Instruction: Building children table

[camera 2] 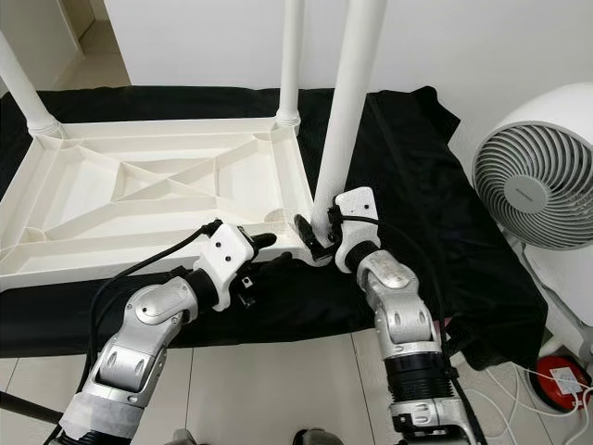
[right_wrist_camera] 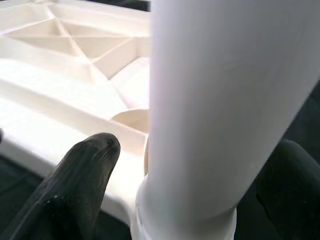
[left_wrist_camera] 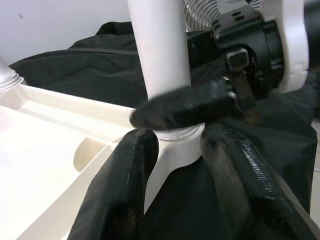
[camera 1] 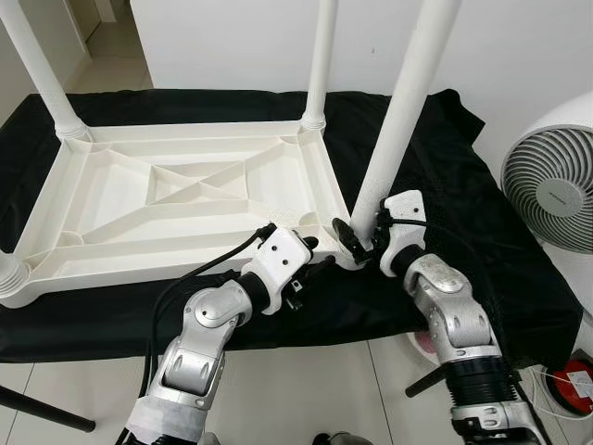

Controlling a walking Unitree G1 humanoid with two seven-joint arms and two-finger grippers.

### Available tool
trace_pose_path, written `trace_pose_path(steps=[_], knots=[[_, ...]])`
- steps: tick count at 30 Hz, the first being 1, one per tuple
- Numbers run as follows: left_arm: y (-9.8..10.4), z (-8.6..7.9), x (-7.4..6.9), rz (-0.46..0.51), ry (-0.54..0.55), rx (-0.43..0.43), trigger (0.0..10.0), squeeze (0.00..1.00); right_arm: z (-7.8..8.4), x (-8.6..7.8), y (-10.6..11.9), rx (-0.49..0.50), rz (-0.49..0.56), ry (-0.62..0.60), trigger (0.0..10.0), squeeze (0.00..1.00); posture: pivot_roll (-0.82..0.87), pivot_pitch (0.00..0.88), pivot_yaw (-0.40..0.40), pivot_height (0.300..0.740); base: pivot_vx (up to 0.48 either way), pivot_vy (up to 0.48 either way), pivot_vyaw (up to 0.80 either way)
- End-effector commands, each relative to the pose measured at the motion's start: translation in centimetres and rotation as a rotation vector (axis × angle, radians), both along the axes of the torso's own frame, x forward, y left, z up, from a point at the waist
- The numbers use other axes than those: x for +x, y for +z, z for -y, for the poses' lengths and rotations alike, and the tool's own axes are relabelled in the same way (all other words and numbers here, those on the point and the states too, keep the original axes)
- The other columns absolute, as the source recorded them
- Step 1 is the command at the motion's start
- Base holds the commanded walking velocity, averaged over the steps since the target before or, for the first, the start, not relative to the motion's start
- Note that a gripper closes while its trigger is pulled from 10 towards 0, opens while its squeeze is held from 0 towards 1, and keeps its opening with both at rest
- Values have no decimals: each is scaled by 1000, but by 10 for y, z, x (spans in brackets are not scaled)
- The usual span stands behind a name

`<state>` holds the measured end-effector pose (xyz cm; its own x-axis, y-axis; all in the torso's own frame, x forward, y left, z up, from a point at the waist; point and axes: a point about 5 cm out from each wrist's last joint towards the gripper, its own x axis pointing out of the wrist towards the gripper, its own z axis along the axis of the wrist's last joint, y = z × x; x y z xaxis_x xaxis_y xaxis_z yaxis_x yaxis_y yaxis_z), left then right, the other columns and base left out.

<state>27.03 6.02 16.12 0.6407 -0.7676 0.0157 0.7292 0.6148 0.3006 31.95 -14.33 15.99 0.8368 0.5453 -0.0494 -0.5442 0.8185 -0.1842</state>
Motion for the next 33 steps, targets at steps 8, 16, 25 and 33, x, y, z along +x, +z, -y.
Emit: trace_pose_path(steps=[8,16,25,33], knots=[[-1,-3,7,14,102,-19,10000,0,-2,17,-3,-112,7,200,10000,0,-126,39,-3,740,0,0,0],[1,-4,7,18,105,-18,10000,0,-2,27,-13,-143,-41,216,0,0,-121,45,3,740,0,0,0],[2,-7,6,16,122,-20,10000,0,0,26,-31,-121,-105,232,0,0,-103,66,-1,740,0,0,0],[1,-7,5,12,120,-21,10000,0,5,31,-25,-47,-50,114,10000,0,-109,74,-1,740,0,0,0]])
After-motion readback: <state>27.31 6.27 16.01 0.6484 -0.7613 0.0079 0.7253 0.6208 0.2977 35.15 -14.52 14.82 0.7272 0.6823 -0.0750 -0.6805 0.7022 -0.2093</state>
